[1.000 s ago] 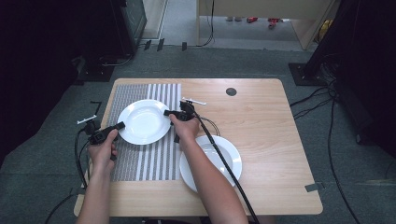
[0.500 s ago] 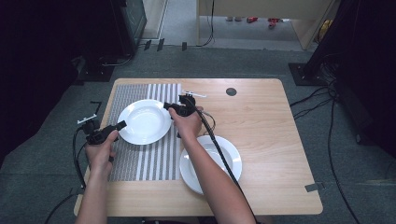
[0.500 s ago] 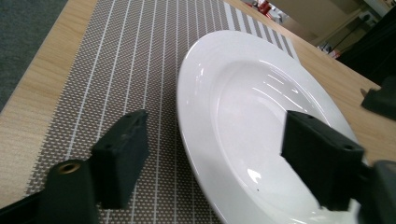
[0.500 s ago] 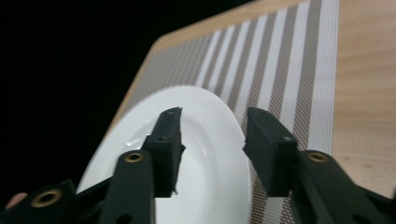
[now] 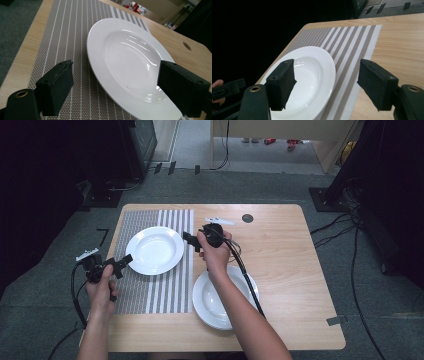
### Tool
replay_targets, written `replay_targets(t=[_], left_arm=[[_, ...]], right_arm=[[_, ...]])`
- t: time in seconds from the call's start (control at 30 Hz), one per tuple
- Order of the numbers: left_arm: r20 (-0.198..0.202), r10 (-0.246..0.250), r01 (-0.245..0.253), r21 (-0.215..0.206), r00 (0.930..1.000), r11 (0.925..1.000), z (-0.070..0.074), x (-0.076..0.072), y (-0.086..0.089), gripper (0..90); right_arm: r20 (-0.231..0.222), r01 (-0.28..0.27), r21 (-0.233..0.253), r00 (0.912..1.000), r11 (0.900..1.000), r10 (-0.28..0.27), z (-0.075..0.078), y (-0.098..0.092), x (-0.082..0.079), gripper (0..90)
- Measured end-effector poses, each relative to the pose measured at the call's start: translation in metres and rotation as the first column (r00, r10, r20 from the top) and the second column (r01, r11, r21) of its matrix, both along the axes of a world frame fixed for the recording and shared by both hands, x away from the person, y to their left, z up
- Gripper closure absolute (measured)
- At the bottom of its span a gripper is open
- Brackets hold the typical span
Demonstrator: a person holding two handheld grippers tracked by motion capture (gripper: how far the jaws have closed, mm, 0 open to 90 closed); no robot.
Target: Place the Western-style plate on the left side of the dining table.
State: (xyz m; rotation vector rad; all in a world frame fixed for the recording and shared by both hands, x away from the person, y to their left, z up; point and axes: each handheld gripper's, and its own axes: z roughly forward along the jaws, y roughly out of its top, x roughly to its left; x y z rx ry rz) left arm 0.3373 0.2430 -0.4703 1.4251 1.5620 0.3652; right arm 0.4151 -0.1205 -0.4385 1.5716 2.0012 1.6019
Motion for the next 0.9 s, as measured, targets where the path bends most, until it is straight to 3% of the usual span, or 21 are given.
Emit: replay_targets(t=[0.27,0.53,0.9], left_arm=[[-0.02,-0.007,0.008,0.046,0.9998,0.9989,-0.001,-0.015,-0.003,13.5],[-0.023,-0.038,0.039,0.08,0.999,0.996,-0.003,-0.032,-0.018,13.5],[-0.043,0.002,0.003,0.122,0.9991,0.9925,-0.008,-0.052,-0.019,13.5]], right_arm=[[-0.012,0.02,-0.025,0.9997,0.999,-0.02,0.002,-0.032,-0.021,29.3],[-0.001,0.028,-0.04,0.9996,0.999,-0.028,0.002,-0.06,-0.041,28.3],[0.016,0.044,-0.063,0.9989,0.997,-0.043,0.001,-0.097,-0.066,26.5]])
